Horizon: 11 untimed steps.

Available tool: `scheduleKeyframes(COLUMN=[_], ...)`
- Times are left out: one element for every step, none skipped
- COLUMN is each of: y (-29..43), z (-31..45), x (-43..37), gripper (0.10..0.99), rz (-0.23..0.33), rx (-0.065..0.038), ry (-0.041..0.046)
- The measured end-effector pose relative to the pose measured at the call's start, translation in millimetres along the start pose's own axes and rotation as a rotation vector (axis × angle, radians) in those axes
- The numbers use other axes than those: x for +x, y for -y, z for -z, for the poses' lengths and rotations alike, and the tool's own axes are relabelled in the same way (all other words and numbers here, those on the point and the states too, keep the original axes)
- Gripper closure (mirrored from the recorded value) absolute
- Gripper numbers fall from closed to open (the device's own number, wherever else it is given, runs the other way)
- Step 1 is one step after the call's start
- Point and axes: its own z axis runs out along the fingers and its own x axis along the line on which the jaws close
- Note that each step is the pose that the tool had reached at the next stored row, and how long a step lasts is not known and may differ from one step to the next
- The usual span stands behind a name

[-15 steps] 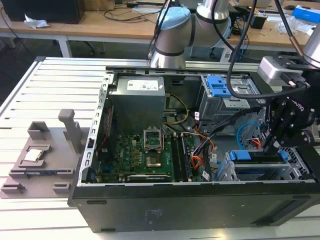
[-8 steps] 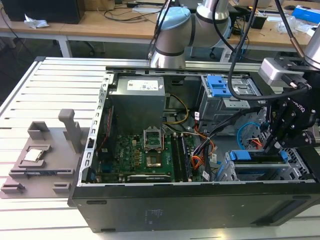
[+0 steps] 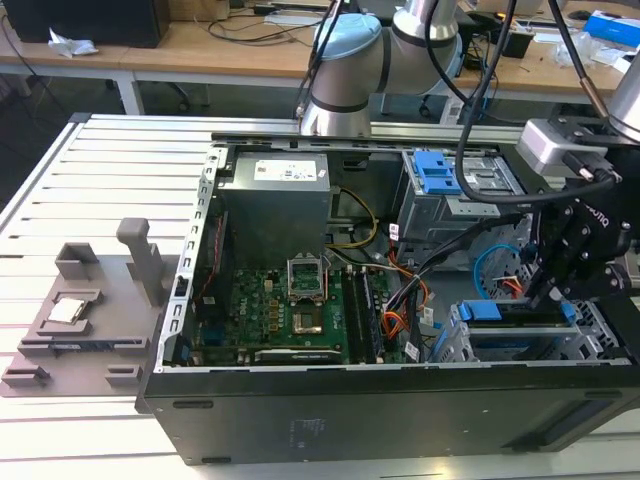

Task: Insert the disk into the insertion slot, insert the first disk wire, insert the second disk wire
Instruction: 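Insert the first disk wire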

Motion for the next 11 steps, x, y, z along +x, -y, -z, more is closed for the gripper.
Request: scheduleKeyframes(y=[-0.1,-0.1,-0.2,-0.4,-0.8,-1.0,-1.1,-1.3,-1.4,-1.5,-1.6], z=[1.1,2.6,5.0,9.1,16.8,21.0,23.8,26.5,29.2,31.3,32.5], x=[0.1,0.2,0.5,0.9,1.7,2.1,2.4,2.7,2.9,3.0,2.9], gripper=[0.847,0.847,0.847,0.847,0.847,0.847,0.847,0.847,0.847,0.847,0.847], rz=[0.000,0.000,0.000,0.000,0.000,0.000,0.000,0.000,0.000,0.000,0.000], rx=[0.000,0.000,0.000,0.000,0.000,0.000,0.000,0.000,0.000,0.000,0.000], ry=[-0.0003,0.0001,0.0000,0.0000,0.0001,0.0000,0.0000,0.0002,0.0001,0.0000,0.0001])
